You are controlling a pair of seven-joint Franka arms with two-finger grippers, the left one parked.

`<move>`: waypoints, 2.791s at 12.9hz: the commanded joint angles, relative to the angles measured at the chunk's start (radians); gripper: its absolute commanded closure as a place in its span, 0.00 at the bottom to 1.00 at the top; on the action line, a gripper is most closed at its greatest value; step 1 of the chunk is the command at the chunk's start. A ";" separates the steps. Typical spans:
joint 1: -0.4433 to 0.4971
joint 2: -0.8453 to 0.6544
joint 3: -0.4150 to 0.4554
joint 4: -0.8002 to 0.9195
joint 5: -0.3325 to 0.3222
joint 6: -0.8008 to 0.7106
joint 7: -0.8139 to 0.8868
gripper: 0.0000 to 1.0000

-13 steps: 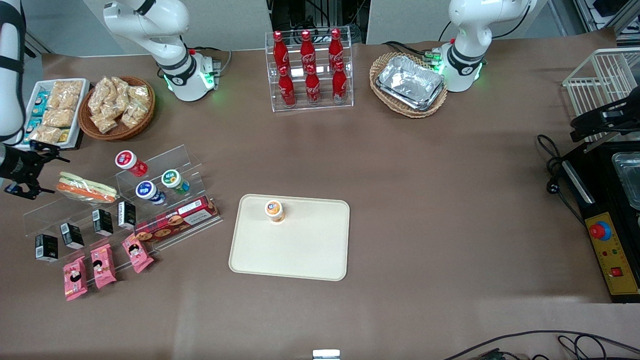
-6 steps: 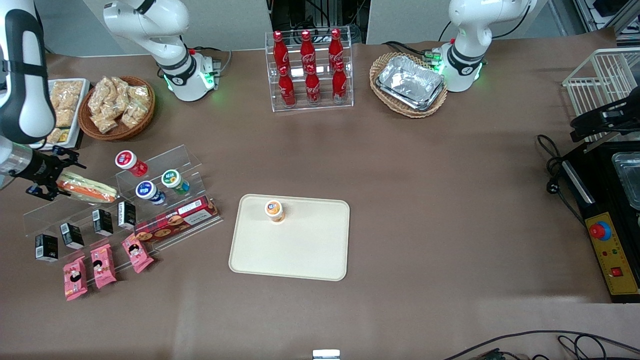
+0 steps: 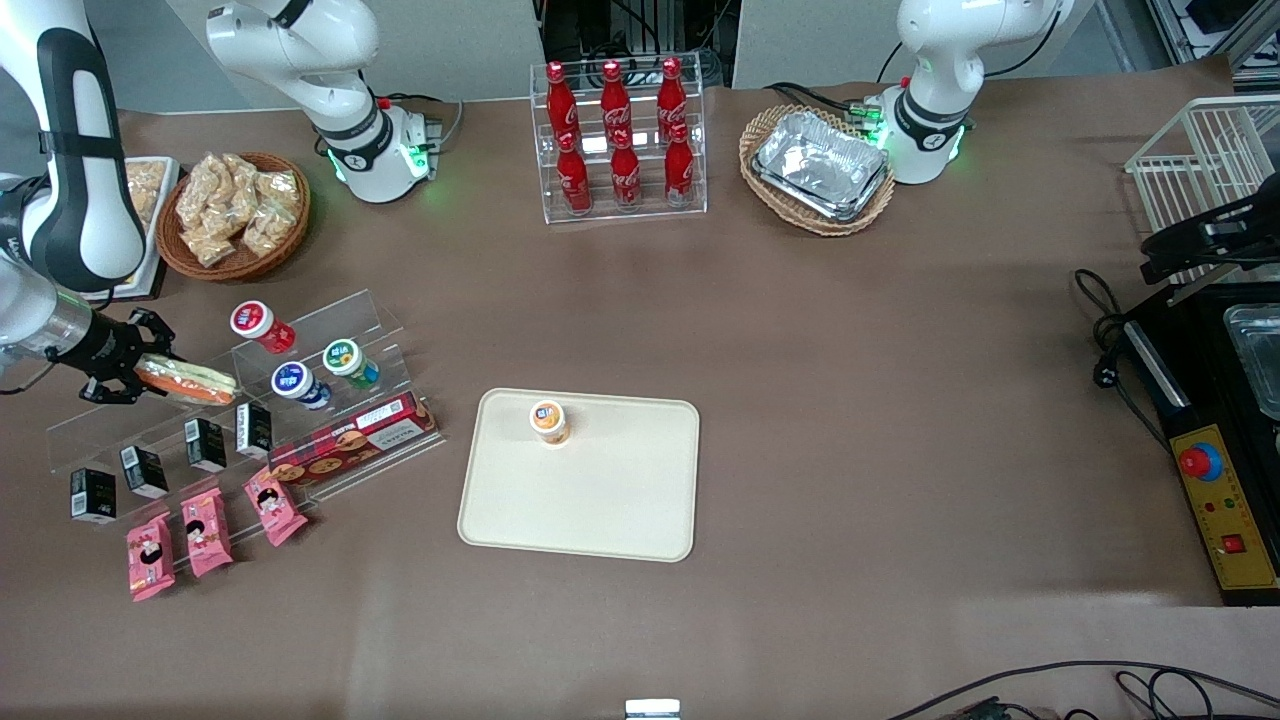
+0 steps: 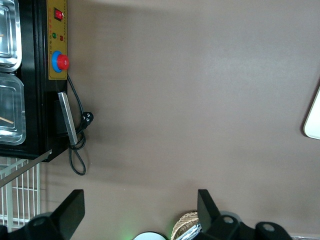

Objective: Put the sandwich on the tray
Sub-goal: 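Lower the right gripper and close it on the wrapped sandwich, then lift the sandwich and carry it with the right gripper to the cream tray, then lower the sandwich onto the tray and open the right gripper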

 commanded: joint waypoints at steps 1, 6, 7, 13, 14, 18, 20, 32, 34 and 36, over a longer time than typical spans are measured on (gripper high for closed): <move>0.006 0.005 -0.003 -0.005 0.006 0.060 -0.011 0.84; 0.023 -0.066 0.006 0.157 0.004 -0.122 -0.057 0.99; 0.043 -0.056 0.006 0.233 0.012 -0.209 -0.049 1.00; 0.251 -0.030 0.006 0.398 0.036 -0.325 0.165 1.00; 0.288 -0.018 0.006 0.412 0.054 -0.325 0.220 1.00; 0.458 0.081 0.006 0.501 0.085 -0.321 0.442 1.00; 0.526 0.160 0.006 0.556 0.099 -0.310 0.544 1.00; 0.752 0.579 0.024 0.726 0.196 0.072 0.899 1.00; 0.746 0.640 0.060 0.763 0.203 0.115 0.905 1.00; 0.744 0.687 0.087 0.768 0.203 0.185 0.894 1.00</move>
